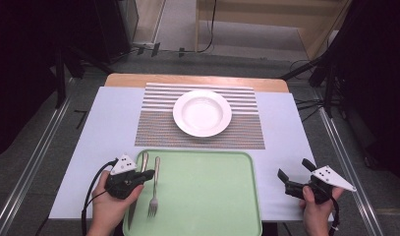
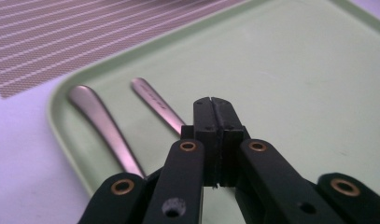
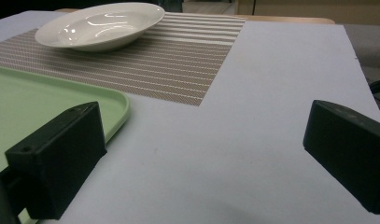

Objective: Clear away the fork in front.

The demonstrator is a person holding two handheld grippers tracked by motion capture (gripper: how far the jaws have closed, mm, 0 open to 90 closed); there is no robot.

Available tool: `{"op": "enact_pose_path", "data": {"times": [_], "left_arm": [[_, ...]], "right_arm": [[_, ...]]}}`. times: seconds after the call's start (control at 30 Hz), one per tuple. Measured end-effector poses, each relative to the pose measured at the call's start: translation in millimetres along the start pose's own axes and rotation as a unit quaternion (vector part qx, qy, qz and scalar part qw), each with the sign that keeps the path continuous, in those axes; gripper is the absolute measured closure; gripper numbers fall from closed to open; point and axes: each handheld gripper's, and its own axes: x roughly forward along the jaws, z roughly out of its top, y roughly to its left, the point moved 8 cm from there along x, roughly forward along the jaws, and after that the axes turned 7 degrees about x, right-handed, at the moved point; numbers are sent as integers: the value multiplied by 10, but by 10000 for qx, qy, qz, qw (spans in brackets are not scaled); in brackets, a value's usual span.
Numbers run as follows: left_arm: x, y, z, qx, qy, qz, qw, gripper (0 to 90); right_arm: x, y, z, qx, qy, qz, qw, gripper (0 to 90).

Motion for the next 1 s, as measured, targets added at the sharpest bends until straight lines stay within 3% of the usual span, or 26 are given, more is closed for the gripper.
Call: {"op": "enact_pose_path", "data": {"times": [0.23, 0.33, 0.5, 0.73, 1.0], "left_arm": [[108, -218, -87, 306, 411, -348, 9981, 898], [181, -258, -136, 478, 664, -367, 9960, 898], [239, -208, -209, 395, 855, -341, 9950, 898], [214, -135, -232, 188, 796, -409, 9958, 898], [216, -88, -238, 106, 732, -417, 9964, 898]], "right_arm": [[20, 7, -3, -31, 33, -24, 10000, 0], [21, 10, -4, -40, 34, -30, 10000, 0], [14, 5, -4, -57, 17, -10, 10000, 0], [14, 7, -6, -44, 30, -14, 10000, 0], [27, 5, -7, -91, 34, -31, 9999, 0]]}}
